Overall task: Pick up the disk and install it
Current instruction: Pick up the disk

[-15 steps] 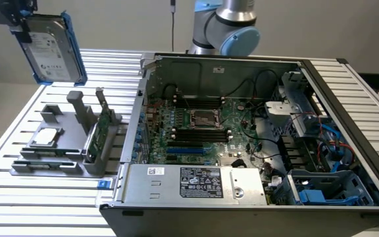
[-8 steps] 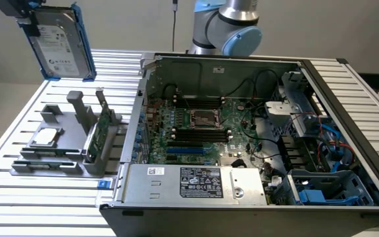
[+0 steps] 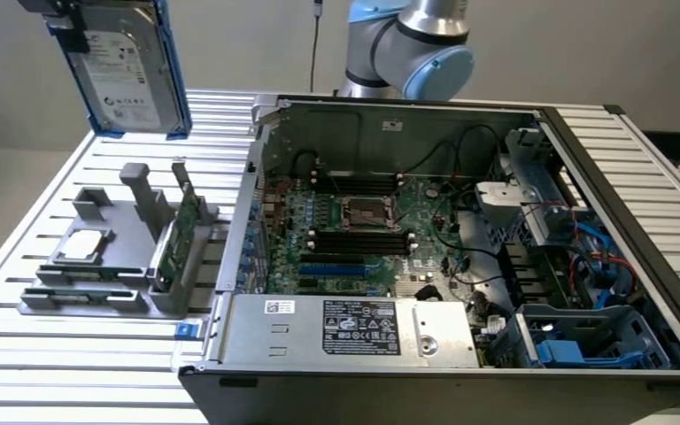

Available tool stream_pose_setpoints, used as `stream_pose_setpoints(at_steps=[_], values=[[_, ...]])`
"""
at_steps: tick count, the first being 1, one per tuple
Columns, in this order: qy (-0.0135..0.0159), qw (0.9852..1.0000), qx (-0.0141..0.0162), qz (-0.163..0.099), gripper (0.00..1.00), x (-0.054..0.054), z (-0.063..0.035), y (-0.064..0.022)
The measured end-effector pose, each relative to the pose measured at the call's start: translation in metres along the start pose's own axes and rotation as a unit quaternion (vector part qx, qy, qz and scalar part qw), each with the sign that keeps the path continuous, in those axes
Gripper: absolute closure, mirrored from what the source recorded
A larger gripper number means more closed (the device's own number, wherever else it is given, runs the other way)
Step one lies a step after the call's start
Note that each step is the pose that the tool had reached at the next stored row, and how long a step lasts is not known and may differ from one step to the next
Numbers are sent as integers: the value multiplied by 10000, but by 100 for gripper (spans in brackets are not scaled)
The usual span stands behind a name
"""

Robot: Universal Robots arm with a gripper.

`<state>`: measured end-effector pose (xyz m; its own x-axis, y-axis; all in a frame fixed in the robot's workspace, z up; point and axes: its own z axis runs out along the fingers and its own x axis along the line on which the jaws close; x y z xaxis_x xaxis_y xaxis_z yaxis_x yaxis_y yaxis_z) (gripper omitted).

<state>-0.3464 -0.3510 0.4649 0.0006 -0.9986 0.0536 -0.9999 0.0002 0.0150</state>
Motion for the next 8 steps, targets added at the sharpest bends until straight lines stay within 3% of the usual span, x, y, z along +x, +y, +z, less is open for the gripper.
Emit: stream_pose_setpoints(at_steps=[8], values=[[-13, 10000, 0, 0, 67, 175, -114, -292]])
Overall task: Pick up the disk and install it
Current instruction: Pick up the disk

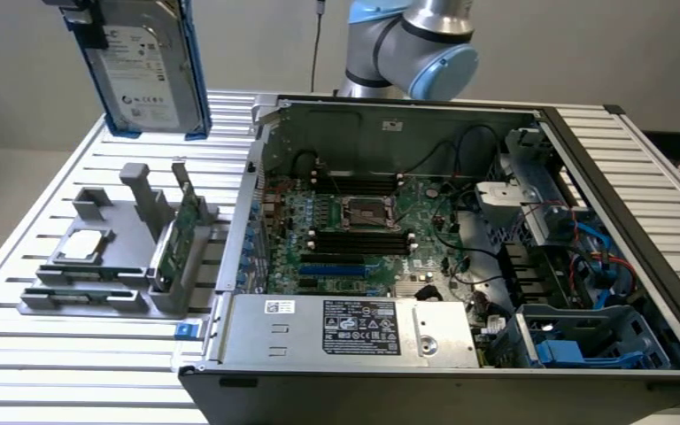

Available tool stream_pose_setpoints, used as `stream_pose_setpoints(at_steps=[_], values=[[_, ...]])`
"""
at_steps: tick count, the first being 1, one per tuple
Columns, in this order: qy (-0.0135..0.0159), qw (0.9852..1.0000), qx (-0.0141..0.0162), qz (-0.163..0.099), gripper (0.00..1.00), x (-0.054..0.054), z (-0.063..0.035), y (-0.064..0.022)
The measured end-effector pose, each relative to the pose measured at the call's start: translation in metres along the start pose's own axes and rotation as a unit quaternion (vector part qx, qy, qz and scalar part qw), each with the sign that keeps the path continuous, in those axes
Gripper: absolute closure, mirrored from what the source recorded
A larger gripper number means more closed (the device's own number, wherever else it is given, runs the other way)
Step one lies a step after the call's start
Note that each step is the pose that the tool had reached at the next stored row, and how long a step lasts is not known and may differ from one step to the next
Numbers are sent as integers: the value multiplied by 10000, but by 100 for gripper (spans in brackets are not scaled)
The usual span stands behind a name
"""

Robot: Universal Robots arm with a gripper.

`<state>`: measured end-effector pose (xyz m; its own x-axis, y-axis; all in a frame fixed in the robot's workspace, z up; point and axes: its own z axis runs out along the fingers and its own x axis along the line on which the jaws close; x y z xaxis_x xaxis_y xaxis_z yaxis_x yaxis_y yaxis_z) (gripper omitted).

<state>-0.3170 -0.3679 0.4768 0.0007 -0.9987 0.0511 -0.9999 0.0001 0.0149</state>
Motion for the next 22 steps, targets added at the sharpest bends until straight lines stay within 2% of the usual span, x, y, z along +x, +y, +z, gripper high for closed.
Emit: stream_pose_setpoints(at_steps=[11, 13, 14, 19, 22], values=[[-20, 10000, 0, 0, 67, 241, -117, -402], [-30, 10000, 0, 0, 67, 316, -147, -531], [-36, 10000, 3, 0, 67, 417, -156, -641], [-36, 10000, 8, 0, 67, 568, -149, -731], [-40, 10000, 14, 0, 67, 645, -147, -819]])
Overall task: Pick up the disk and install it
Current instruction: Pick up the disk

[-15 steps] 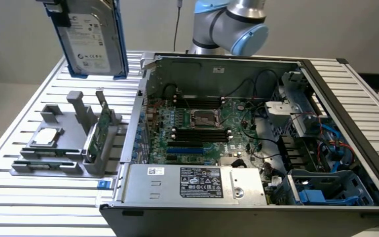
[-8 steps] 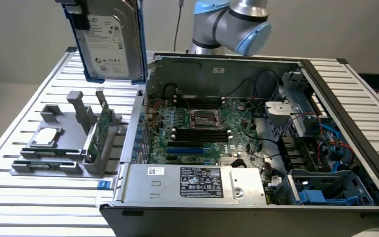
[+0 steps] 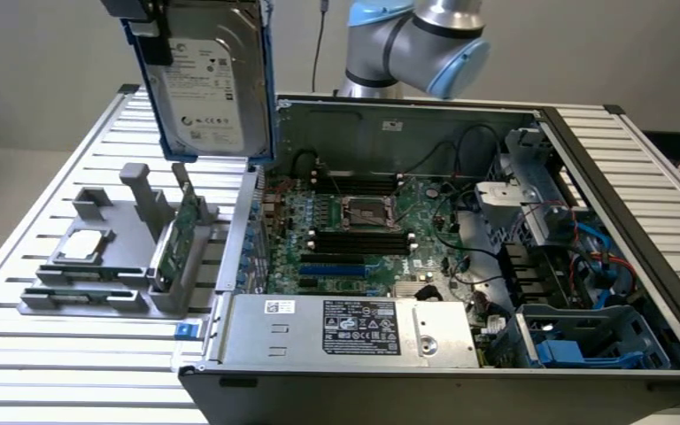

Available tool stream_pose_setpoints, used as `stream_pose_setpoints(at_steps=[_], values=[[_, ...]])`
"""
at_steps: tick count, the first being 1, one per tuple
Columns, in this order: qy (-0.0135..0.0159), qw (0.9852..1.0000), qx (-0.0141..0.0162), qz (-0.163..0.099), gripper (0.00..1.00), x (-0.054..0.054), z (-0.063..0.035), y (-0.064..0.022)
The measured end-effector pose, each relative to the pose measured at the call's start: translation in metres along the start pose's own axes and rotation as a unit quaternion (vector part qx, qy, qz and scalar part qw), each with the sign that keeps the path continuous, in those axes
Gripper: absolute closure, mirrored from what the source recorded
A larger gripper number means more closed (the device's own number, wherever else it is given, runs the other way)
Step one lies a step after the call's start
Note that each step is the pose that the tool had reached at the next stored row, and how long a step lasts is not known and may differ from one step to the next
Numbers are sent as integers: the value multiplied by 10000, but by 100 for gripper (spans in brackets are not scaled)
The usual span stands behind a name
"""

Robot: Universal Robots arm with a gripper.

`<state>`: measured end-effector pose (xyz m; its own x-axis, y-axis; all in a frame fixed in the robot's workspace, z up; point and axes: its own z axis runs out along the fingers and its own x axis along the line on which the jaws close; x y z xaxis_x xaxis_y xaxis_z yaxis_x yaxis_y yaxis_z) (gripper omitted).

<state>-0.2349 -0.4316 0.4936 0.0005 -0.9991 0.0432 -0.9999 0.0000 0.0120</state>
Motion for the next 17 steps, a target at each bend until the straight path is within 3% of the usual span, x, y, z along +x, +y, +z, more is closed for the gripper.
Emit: stream_pose_setpoints(at_steps=[10, 17], values=[[-48, 10000, 39, 1, 67, 207, 4, -361], [-155, 9999, 72, 1, 67, 303, 5, -671]])
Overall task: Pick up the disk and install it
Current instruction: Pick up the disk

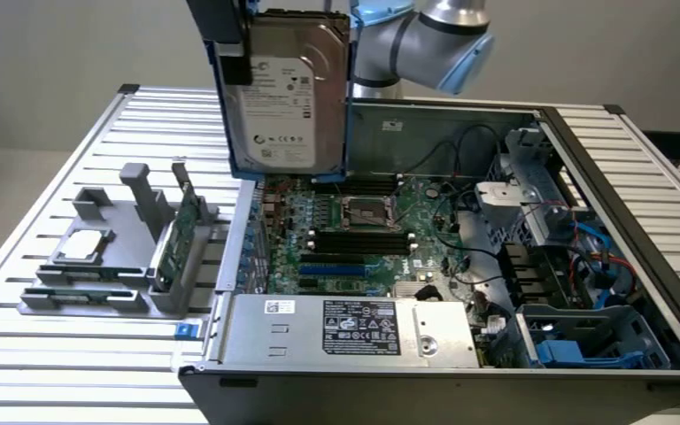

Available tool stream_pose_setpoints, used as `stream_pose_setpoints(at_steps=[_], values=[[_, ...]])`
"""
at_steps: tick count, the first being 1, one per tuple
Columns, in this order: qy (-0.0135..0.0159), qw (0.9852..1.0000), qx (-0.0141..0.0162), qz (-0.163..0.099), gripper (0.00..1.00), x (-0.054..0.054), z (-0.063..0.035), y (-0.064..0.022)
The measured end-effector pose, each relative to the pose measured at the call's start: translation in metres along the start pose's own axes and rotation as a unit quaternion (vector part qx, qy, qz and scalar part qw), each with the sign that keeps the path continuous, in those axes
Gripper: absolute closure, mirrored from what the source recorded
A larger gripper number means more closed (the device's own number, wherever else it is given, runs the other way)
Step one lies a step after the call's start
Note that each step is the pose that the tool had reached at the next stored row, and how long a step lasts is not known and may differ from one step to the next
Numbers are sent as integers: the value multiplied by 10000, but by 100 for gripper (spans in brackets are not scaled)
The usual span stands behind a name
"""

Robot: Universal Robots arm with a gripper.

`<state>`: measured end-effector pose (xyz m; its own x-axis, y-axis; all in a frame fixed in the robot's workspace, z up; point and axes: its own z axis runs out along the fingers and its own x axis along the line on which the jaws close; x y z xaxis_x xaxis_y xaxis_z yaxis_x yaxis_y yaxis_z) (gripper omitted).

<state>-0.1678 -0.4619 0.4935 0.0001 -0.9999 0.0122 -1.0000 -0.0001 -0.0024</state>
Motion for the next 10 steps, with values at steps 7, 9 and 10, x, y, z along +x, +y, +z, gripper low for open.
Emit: stream_pose_setpoints(at_steps=[7, 9, 10], values=[[-71, 10000, 42, 1, 67, 84, 1, -278], [-89, 9999, 53, 1, 67, 113, 2, -361], [-96, 9999, 58, 1, 67, 129, 2, -403]])
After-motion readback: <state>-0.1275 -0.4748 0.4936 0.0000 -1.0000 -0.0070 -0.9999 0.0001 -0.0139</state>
